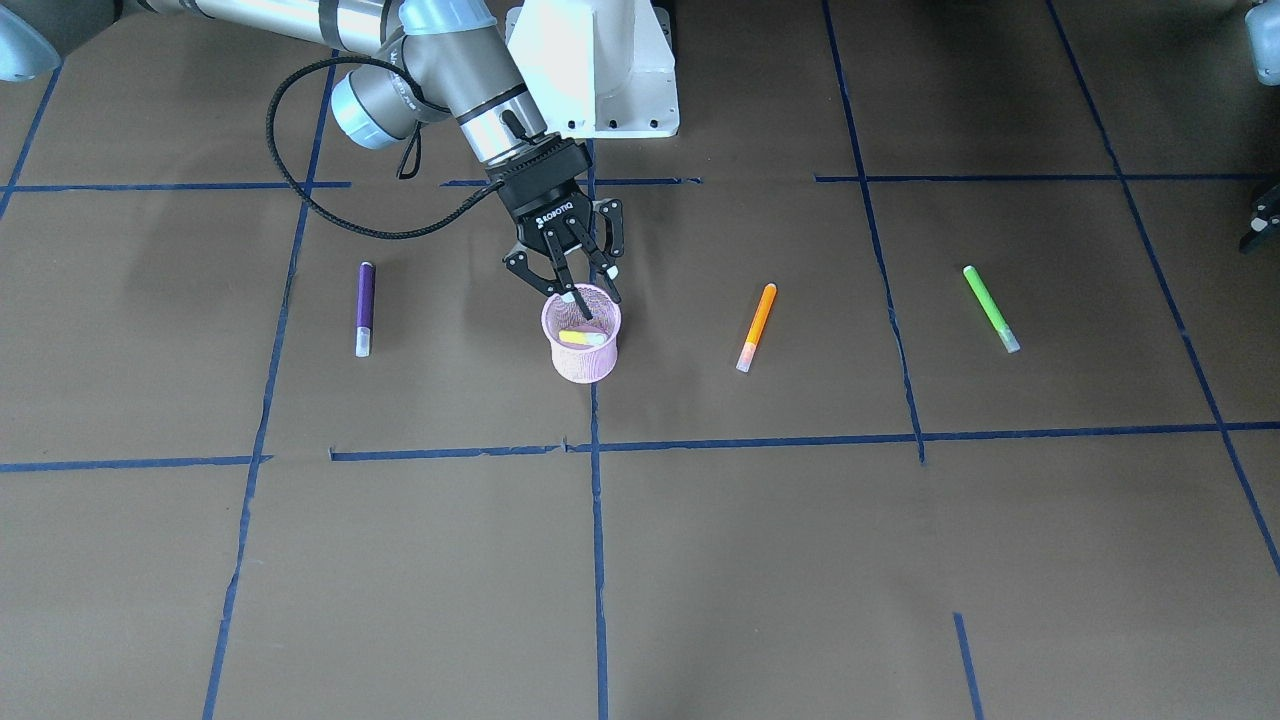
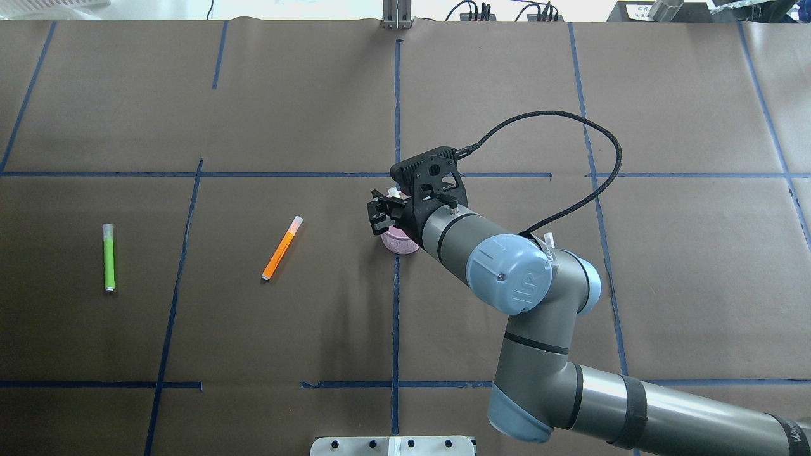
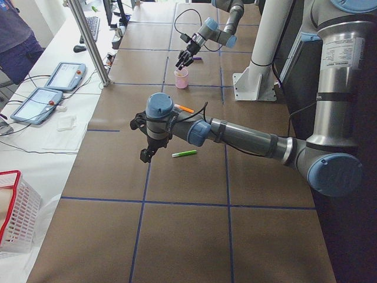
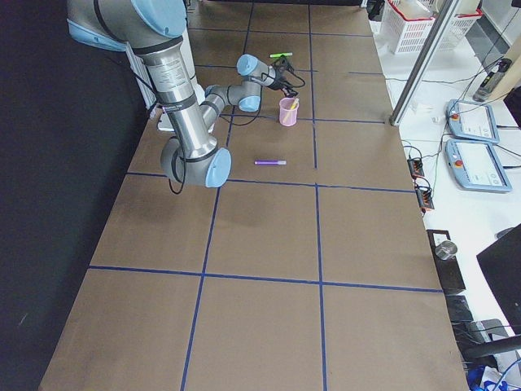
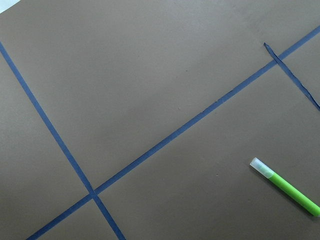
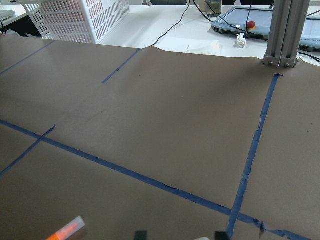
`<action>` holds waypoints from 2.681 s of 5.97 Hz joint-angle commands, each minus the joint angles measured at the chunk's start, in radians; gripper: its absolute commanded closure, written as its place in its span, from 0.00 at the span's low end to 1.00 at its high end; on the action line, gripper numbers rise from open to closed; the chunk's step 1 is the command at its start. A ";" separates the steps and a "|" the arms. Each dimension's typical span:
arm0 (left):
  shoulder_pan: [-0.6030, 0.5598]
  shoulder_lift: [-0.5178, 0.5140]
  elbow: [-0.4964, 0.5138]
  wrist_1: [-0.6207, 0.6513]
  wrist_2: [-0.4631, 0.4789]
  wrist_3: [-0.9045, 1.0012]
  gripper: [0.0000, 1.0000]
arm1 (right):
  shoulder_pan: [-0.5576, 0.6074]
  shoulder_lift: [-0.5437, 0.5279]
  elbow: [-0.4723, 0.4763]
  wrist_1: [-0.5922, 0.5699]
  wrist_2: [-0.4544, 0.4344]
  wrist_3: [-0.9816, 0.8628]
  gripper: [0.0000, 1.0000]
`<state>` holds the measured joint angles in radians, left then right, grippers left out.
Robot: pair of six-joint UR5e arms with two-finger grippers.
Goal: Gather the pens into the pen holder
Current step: 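Release the highlighter and withdraw the right gripper while the left gripper reaches the green highlighter, then grasp the green highlighter with the left gripper and lift it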
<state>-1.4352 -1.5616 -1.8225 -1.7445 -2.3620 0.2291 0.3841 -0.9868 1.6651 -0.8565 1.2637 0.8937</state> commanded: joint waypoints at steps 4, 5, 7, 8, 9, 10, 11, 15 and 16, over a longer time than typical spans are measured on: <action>0.154 0.014 0.000 -0.042 0.012 -0.679 0.00 | 0.307 0.077 0.022 -0.469 0.534 0.082 0.01; 0.189 0.015 0.014 -0.046 0.012 -0.741 0.00 | 0.405 0.077 0.021 -0.571 0.706 0.027 0.01; 0.321 0.015 0.028 -0.119 0.134 -0.923 0.00 | 0.575 0.063 0.016 -0.801 0.857 -0.266 0.01; 0.379 0.014 0.069 -0.189 0.170 -0.971 0.00 | 0.675 0.018 0.013 -0.846 0.909 -0.477 0.01; 0.447 0.006 0.118 -0.266 0.214 -1.055 0.00 | 0.772 -0.049 0.009 -0.845 0.993 -0.663 0.01; 0.513 -0.003 0.159 -0.323 0.251 -1.106 0.01 | 0.867 -0.105 -0.022 -0.842 1.047 -0.800 0.01; 0.542 -0.027 0.190 -0.328 0.253 -1.125 0.05 | 0.925 -0.145 -0.036 -0.845 1.101 -0.902 0.01; 0.567 -0.038 0.204 -0.328 0.250 -1.133 0.23 | 0.940 -0.190 -0.034 -0.835 1.099 -0.937 0.01; 0.569 -0.038 0.203 -0.329 0.250 -1.133 0.24 | 0.940 -0.194 -0.030 -0.832 1.100 -0.937 0.01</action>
<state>-0.8713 -1.5999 -1.6186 -2.0729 -2.1119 -0.9030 1.3236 -1.1745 1.6318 -1.6919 2.3632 -0.0427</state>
